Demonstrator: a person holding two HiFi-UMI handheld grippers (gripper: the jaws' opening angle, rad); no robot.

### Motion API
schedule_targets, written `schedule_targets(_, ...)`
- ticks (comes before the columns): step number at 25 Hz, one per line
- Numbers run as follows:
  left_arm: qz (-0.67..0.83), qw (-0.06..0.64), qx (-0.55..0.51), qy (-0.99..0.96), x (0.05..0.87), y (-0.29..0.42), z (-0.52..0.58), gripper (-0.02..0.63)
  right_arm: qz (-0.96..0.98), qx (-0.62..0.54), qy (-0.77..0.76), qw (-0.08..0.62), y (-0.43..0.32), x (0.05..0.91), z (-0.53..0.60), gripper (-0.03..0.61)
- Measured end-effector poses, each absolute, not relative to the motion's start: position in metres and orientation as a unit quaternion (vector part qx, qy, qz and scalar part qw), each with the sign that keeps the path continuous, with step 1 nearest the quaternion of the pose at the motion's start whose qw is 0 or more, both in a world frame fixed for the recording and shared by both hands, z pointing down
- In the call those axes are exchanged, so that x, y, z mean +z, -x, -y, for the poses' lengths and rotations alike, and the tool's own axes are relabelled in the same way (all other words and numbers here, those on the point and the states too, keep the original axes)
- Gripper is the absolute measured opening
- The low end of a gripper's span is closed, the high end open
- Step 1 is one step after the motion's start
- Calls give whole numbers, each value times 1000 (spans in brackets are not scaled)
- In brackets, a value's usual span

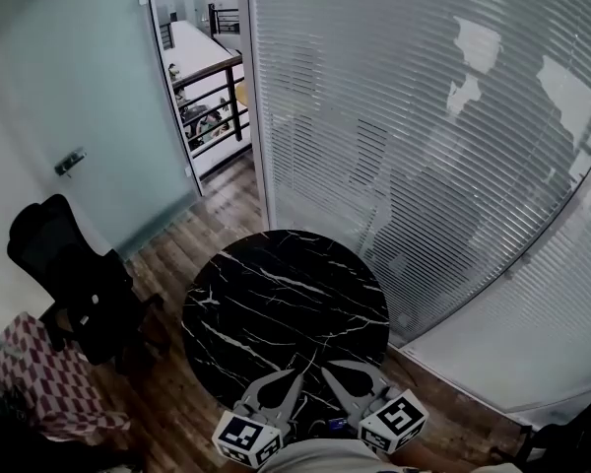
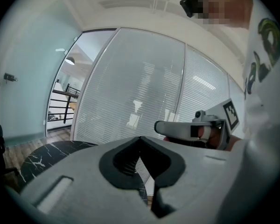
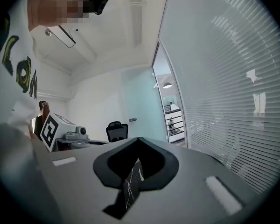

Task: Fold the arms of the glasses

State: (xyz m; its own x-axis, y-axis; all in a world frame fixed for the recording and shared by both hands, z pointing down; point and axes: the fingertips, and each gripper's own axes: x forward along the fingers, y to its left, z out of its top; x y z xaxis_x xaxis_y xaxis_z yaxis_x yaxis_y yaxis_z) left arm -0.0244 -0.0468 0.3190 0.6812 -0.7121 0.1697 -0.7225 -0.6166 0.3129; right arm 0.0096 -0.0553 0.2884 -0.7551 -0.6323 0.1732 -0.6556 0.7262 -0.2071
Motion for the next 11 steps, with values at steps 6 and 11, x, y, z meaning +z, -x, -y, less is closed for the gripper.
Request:
schedule_targets(6,406,180,11,-896,321,24,46,5,929,123,-347,42,-11,288,53,2)
schedule_targets(11,409,179,10,-895,324,25,46,5,929,119,-348,41,-10,290,54,2)
